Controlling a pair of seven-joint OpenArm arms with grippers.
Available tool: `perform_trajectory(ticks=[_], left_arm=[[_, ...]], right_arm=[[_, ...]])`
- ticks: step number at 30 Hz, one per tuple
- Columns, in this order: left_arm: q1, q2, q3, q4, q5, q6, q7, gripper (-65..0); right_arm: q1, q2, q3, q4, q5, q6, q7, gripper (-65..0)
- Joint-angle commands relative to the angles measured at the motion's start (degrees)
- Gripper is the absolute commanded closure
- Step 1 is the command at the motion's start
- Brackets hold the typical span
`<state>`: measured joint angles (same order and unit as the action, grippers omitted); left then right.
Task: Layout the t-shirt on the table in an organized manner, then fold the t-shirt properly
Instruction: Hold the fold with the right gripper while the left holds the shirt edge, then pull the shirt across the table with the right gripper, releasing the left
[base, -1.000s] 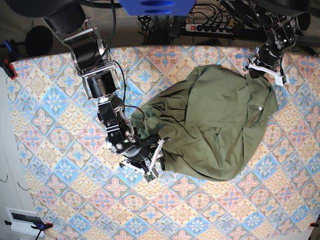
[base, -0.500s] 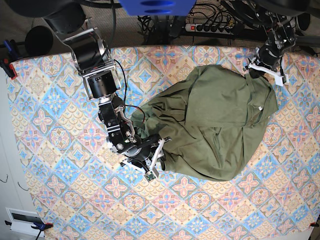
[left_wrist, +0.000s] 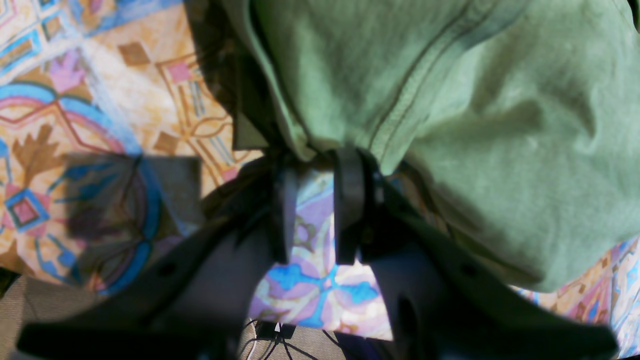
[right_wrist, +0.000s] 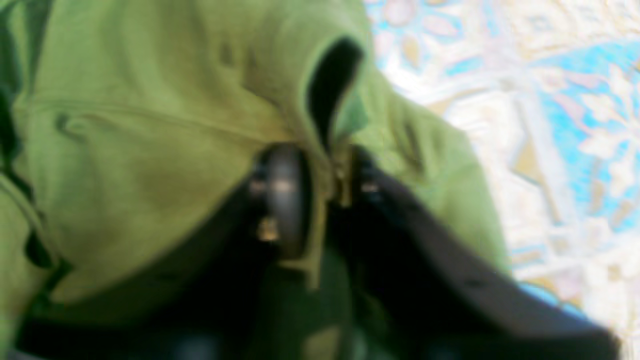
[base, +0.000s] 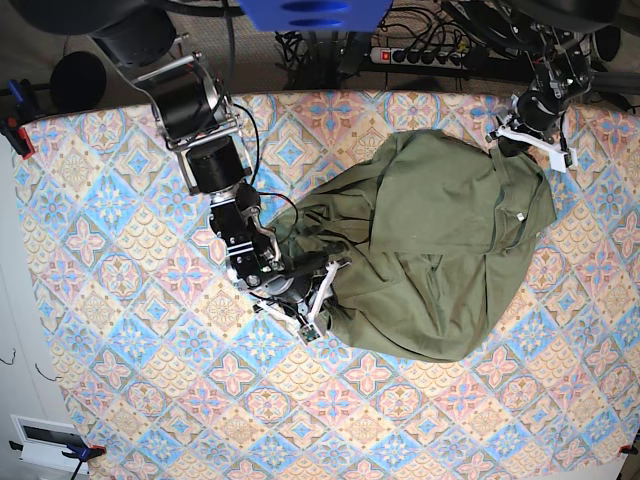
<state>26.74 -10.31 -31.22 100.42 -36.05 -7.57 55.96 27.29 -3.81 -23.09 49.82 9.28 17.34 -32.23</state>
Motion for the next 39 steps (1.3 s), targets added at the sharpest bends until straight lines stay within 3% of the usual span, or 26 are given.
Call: perform_trajectory(ticks=[1,9,15,17,20,23,26,29,35,39], left_arm=[[0.2,-0.6,-0.2,0.8,-0.6,-0.3,-0.7,-13.5],[-0.1,-0.9,-0.2,0.8,-0.6,-0.3,-0.8,-13.5],[-0.2,-1.0,-0.2,1.2,-0.6,-0.3,-1.1,-13.4],[-0.9,-1.0,-0.2,1.2,-0.4,-0.3,-1.1,-13.4],[-2.4,-1.1,-0.2,1.3,-0.3,-0.3,-1.1,-13.3],[-3.6,-2.4,-0.2,3.6,-0.1,-0.3,-1.1,-13.5],[-5.7,-2.8,-0.1,6.3,-0.5,-0.3,-1.0,-13.6],[-9.6,-2.8,0.1,7.1,-0.3,-0.3,-0.8,-13.6],[-19.0,-7.0,6.2,7.1,-0.3,-0.3,-0.8,-13.6],[-26.5,-7.0,6.4,6.8,0.0,-0.3,-0.7,-13.7]], right_arm=[[1.6,-0.2,0.5,1.3,0.5,0.0,1.2,-1.1],[0.7,0.1,1.8,19.6,0.6,0.0,-5.5,-0.7],[0.4,0.1,6.6,22.7,0.9,0.1,-8.3,-0.7],[0.5,0.7,6.8,23.5,0.9,1.9,-8.5,-0.7],[0.7,3.4,9.2,23.7,1.0,7.8,-8.4,-0.7],[2.9,4.3,12.8,23.7,2.5,9.9,-8.8,-0.7],[7.3,4.5,15.3,22.5,9.0,10.0,-8.8,-0.7],[11.4,7.3,16.5,19.7,13.2,10.1,-8.8,-0.7],[22.8,11.1,16.6,13.3,15.0,10.1,-8.6,-0.7],[31.3,12.9,16.6,9.3,15.1,10.1,-8.4,-0.7]])
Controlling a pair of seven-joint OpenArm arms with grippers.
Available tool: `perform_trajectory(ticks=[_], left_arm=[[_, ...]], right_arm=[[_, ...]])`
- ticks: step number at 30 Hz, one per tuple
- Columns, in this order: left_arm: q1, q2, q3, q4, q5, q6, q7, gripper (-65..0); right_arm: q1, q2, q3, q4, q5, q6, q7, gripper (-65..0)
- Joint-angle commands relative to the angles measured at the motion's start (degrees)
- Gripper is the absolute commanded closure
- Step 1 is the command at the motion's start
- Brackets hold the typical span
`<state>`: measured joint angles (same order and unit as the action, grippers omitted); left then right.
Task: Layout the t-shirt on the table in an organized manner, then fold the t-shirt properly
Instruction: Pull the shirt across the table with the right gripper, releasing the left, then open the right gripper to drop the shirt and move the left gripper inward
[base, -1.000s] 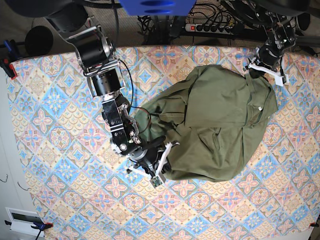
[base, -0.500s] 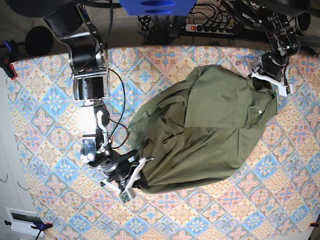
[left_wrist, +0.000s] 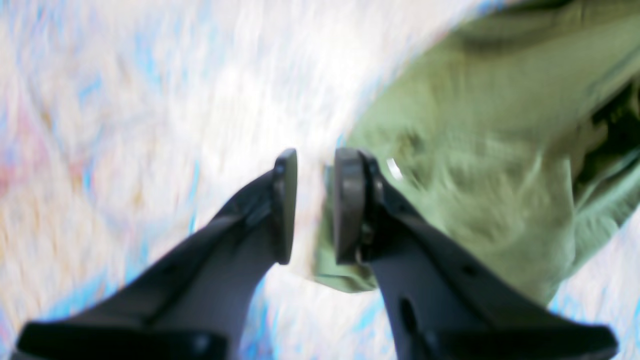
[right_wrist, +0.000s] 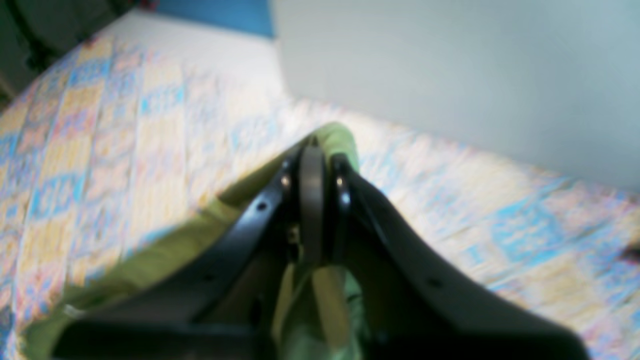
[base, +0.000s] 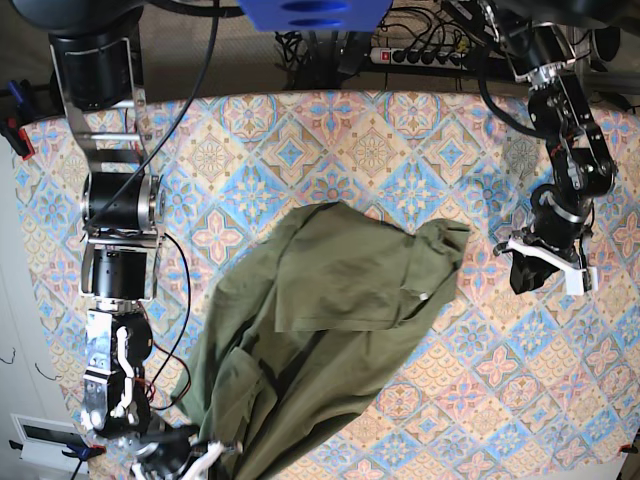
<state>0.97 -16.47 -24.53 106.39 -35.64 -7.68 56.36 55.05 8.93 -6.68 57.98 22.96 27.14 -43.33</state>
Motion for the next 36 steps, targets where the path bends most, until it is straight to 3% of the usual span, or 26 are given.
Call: perform_trajectory(ticks=[1,5,7,13,16,21,24,28,32,36], left_arm=[[-2.2,-0.6,-0.2,0.8,-0.5,-0.2,-1.1,-13.7],[-6.1,-0.7,4.1,0.8,0.6,-0.2,-1.1,-13.7],[-6.5,-0.5,6.2,0.8,2.8,-0.2,-1.1,-13.7],[-5.9,2.5,7.6,0.8,5.6,-0.2,-1.2,-13.7],[-5.6,2.7,7.6,0.8,5.6,-0.2,-1.2,-13.7],[-4.5,2.7,7.6,0.8,5.6,-0.2,-1.2,-13.7],[-4.4,2.8,7.8,0.8,5.7,-0.2,-1.2,-13.7],[-4.4,3.2,8.7,-0.9,5.6,-0.2,-1.2,-13.7],[-4.5,3.2,10.7,-3.6,5.5,-0.2,-1.3,-13.7],[-5.9,3.5,15.9,-5.2,5.5,-0.2,-1.5,-13.7]], right_arm=[[5.3,0.4,0.2,0.3,1.4,0.3,2.7,-0.7],[14.7,0.4,0.2,-3.7,1.5,4.0,2.7,-0.7],[19.6,0.2,0.3,-5.0,1.5,4.4,2.6,-0.7],[19.8,0.9,1.9,-4.4,4.8,4.5,0.2,-0.7],[19.8,3.5,7.2,-4.7,8.6,4.5,-2.1,-0.7],[19.3,10.2,8.0,-3.8,8.6,4.2,-3.8,-0.7],[10.1,12.4,8.3,0.3,8.1,4.1,-3.9,-0.7],[0.0,17.9,6.5,6.5,2.1,4.1,-4.2,-0.7],[-8.0,18.5,6.5,7.6,-5.3,4.3,-5.1,-0.6],[-14.0,18.5,7.3,7.8,-16.2,4.3,-1.5,-0.4]])
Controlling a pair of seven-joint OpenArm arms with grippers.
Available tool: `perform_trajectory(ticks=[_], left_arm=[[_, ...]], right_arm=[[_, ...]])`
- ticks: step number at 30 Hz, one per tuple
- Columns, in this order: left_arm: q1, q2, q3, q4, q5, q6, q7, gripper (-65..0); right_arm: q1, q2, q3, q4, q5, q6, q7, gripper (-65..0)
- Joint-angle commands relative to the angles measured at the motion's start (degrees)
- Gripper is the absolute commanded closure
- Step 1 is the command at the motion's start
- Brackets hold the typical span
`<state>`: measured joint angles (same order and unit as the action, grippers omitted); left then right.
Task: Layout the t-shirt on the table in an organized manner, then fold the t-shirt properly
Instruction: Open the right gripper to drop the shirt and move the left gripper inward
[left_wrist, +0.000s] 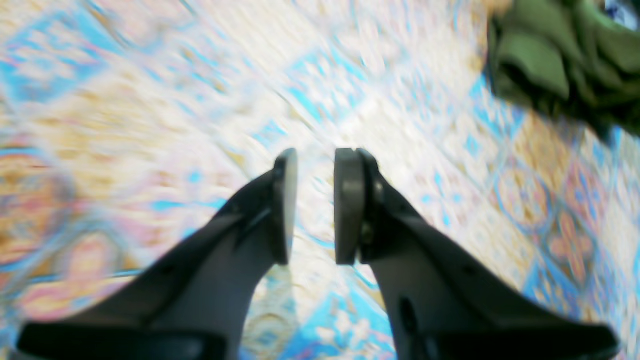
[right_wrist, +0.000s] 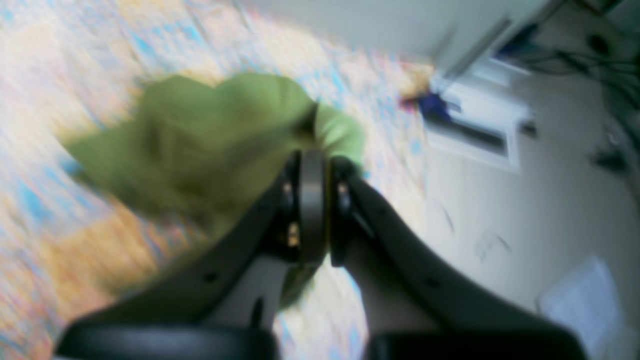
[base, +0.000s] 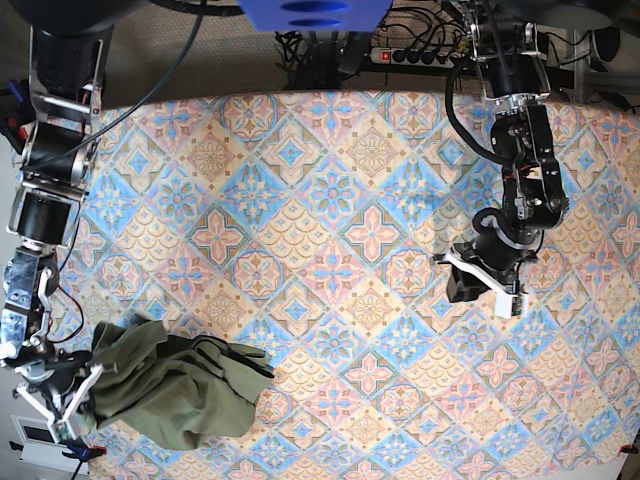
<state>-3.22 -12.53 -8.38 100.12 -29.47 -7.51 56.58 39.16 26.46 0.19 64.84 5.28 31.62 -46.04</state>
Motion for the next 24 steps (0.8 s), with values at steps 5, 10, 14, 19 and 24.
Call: perform_trajectory(ticks=[5,10,14,19,24], left_arm=[[-5.3,-0.3,7.2,-0.4,1.5,-0.4,-1.7,-13.7],[-9.7,2.5,14.0,-4.8,9.6,-0.4,-1.8,-13.8],[-13.8,5.1,19.9,-9.5,13.2,-0.4,-1.9,-13.8],[-14.7,7.4,24.5,-12.0,17.9,-0.4,-5.5,-13.8],[-15.9,8.7,28.4,-14.9,21.3,-0.4,-7.1,-13.8]], right_arm=[[-3.4,0.8,13.2,1.1,-9.3,-0.2,2.6,-0.4],[-3.6,0.6,19.3,0.8,-19.7,-0.3,3.1,-0.9],[-3.6,-1.2,19.3,1.8,-21.0,-0.4,3.1,-7.8],[-11.0,-2.2,19.2,9.3,-21.0,-0.4,2.5,-18.6],[-16.3,-2.6,19.2,10.5,-20.9,-0.3,2.4,-22.5]])
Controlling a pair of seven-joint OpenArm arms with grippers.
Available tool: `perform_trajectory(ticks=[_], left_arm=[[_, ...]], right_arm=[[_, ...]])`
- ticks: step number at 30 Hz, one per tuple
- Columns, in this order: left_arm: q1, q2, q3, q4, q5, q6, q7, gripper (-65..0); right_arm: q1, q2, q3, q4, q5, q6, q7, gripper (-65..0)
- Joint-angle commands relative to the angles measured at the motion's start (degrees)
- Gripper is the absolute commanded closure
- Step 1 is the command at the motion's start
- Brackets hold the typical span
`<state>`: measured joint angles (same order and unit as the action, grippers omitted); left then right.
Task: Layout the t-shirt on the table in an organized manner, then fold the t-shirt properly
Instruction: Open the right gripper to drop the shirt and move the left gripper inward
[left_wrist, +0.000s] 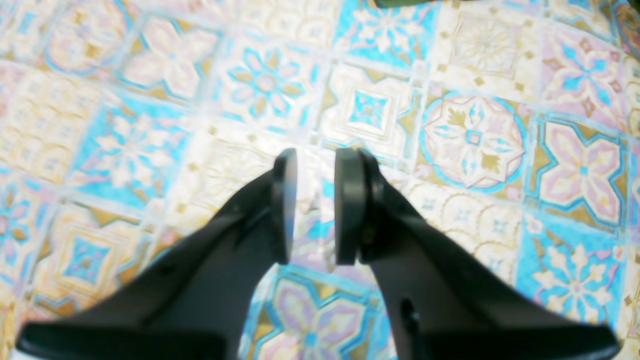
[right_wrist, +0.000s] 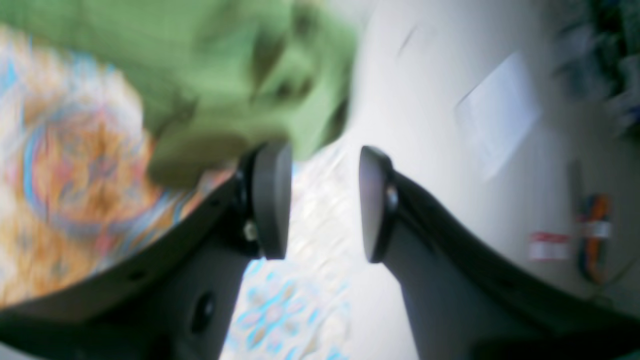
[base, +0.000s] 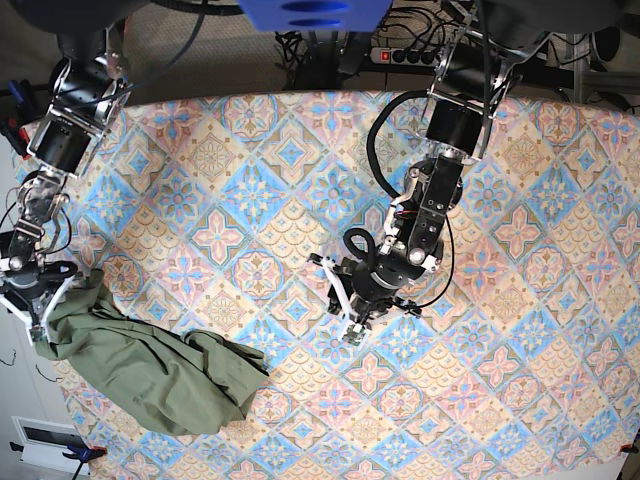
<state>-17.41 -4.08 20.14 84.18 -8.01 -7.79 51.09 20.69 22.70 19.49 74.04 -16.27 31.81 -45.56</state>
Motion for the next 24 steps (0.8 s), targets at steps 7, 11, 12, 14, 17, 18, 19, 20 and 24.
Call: perform_trajectory(ticks=[7,11,12,14,17,18,19,20,24], left_arm=[[-1.5,0.4,-0.1,1.0,-0.7,-0.1,-1.6,-13.8],[-1.2,0.4,-0.1,1.1,-0.7,-0.1,-1.6,-13.8],[-0.8,0.3,-0.1,1.2,-0.6,-0.1,-1.6,-13.8],[-0.7,0.3,-0.1,1.2,-0.7,-0.1,-1.6,-13.8],[-0.1,0.3,-0.1,1.2,-0.7,-0.1,-1.6,-13.8],[0.0,0.3,-0.1,1.2,-0.7,-0.1,-1.6,-13.8],[0.0,0.3,-0.1,1.2,-0.7,-0.1,-1.6,-13.8],[0.0,0.3,-0.1,1.2,-0.7,-0.1,-1.6,-13.8],[0.1,0.3,-0.1,1.2,-0.8,-0.1,-1.6,-13.8]], right_arm=[[-0.2,-0.8,0.0,-2.0,7.3,-0.3,1.9,-22.6],[0.3,-0.7,1.3,-10.6,18.3,-0.4,2.3,-22.6],[1.2,-0.7,2.5,-12.6,21.6,-0.4,2.3,-22.6],[3.3,-0.7,4.7,-15.4,25.6,-0.4,2.4,-22.6],[3.6,-0.8,8.4,-17.8,26.3,-0.5,2.5,-22.7],[3.6,-0.8,10.2,-18.3,26.3,-0.5,2.5,-23.0],[3.6,-0.8,11.5,-18.3,26.3,-0.5,2.5,-24.2],[3.6,-0.8,12.8,-18.6,26.4,-0.5,2.5,-26.1],[3.8,-2.2,15.7,-18.7,26.4,-0.5,2.4,-32.4]])
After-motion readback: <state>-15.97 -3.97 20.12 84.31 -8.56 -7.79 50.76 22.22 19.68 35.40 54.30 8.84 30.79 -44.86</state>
